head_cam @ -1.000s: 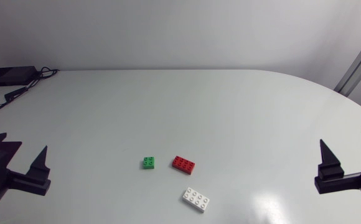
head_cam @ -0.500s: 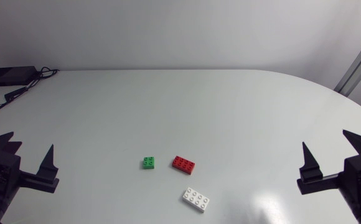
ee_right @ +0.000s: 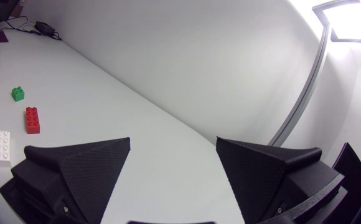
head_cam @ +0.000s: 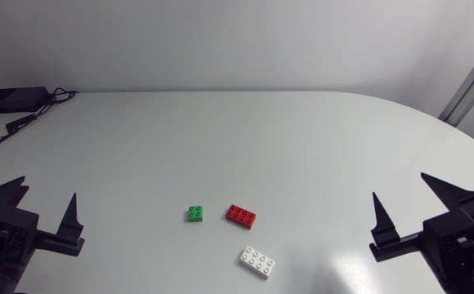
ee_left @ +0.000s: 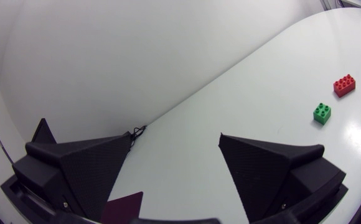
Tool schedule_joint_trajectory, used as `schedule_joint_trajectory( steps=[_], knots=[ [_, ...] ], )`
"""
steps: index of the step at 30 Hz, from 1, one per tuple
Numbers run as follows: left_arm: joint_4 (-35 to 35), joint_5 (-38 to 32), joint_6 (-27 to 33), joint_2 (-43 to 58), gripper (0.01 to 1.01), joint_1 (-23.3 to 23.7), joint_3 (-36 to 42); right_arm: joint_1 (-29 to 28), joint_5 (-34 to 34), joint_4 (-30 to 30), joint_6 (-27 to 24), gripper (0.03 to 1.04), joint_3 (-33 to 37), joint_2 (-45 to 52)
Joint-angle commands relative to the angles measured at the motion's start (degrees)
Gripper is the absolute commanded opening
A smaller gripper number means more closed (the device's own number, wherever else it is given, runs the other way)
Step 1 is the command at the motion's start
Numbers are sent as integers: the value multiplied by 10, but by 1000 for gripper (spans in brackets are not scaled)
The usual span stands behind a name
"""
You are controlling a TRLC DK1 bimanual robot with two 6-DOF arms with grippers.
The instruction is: Separate the duplo bricks
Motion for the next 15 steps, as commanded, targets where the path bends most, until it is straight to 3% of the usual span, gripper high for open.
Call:
schedule_joint_trajectory(
  steps=[1, 4, 8, 15],
  knots=[
    [-9, 21, -9, 3, 989, 0, -11, 3, -4, -3, -12, 995, -23, -3],
    [-24, 51, -60, 4, 989, 4, -9, -7, -5, -5, -9, 997, -23, -4],
    [-41, 115, -67, 6, 989, -1, -5, -7, -16, -6, 7, 995, -22, -3],
    [-57, 181, -77, 31, 989, 1, -3, -6, -33, -17, 239, 995, -21, -4]
  ],
)
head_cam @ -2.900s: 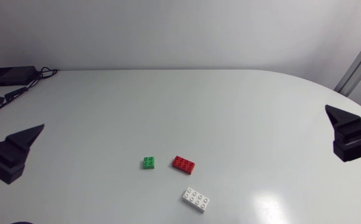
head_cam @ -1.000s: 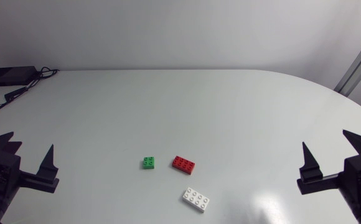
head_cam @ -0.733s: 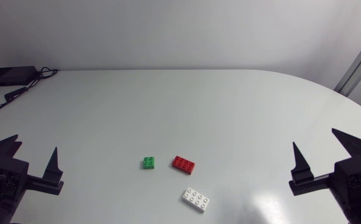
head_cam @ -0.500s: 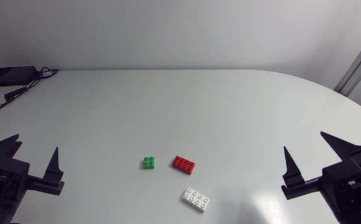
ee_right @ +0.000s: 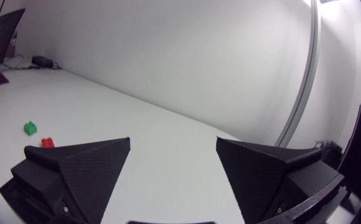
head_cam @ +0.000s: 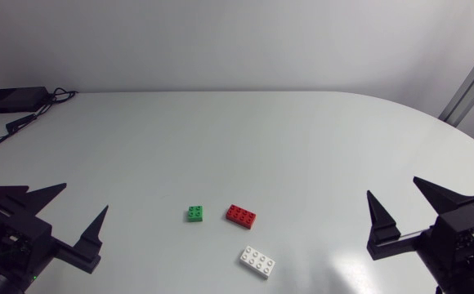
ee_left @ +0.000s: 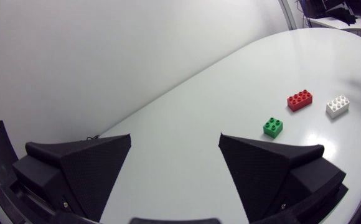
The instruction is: Separate the duplo bricks
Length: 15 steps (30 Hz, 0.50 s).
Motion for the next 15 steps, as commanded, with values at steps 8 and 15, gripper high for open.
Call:
schedule_joint_trajectory(
  steps=[8, 15],
  knots=[
    [-18, 12, -18, -51, 989, 128, -8, -5, -2, -19, 96, 997, -20, -4],
    [-15, 28, -14, -55, 989, 126, -8, -106, -6, -22, 99, 997, -20, -3]
  ],
)
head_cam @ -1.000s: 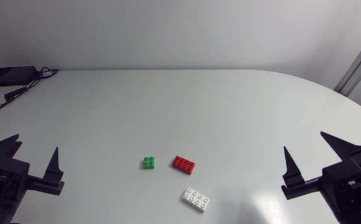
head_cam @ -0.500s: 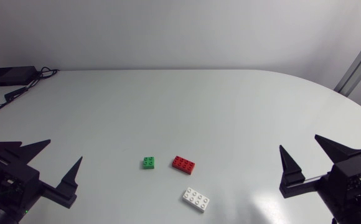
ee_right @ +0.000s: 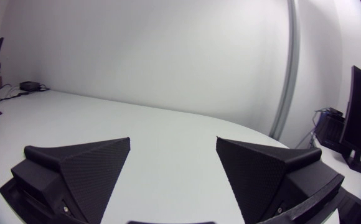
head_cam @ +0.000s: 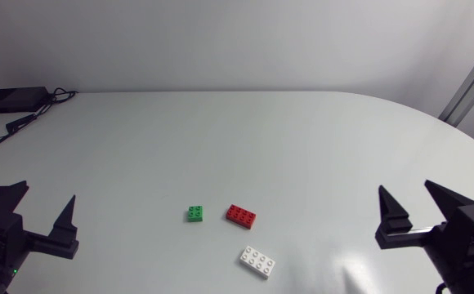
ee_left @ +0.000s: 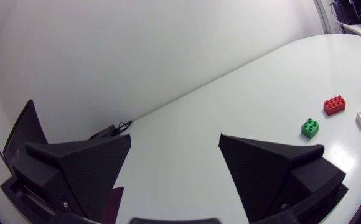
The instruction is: Separate the duplo bricks
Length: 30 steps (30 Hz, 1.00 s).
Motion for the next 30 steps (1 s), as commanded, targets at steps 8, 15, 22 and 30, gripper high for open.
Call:
schedule_joint_trajectory(
  steps=[8, 15, 22, 30],
  knots=[
    [-18, 17, -17, -10, 989, -97, -7, -91, -76, -38, 26, 997, -17, -4],
    [-17, 15, -97, -10, 989, -71, -7, -91, -77, -38, 26, 997, -17, -4],
    [-1, -28, -292, -11, 989, 22, -10, -87, -77, -38, 26, 995, -17, -4],
    [42, -28, -299, -11, 989, 33, -18, -86, -77, -38, 26, 995, -17, -4]
  ],
)
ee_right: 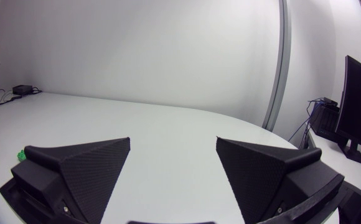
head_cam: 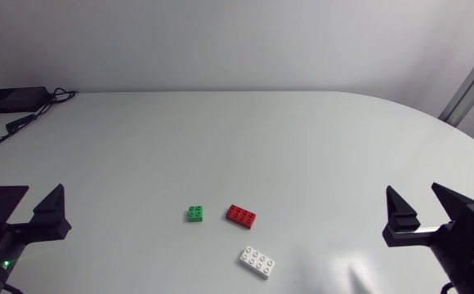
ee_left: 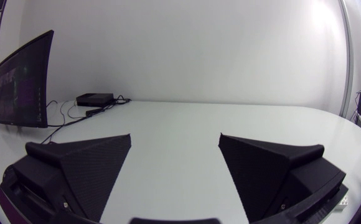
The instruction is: Separate the duplo bricks
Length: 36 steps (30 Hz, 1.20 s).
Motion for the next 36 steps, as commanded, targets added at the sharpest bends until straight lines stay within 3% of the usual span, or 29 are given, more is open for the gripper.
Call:
schedule_joint_trajectory(
  steps=[1, 9, 12, 28, 36],
  knots=[
    [24, -3, -17, -11, 989, 1, -15, 0, -1, -23, 15, 995, -18, -4],
    [50, -3, -5, -11, 989, -17, -20, -5, 0, -21, 14, 997, -18, -5],
    [100, -2, 20, -12, 989, -20, -43, -7, -1, -20, 13, 997, -19, -5],
    [96, -2, 25, -12, 989, -35, -42, -19, -1, 30, 11, 995, -26, -5],
    [95, -2, 27, -11, 989, -36, -42, -18, -2, 27, 12, 995, -26, -5]
  ],
)
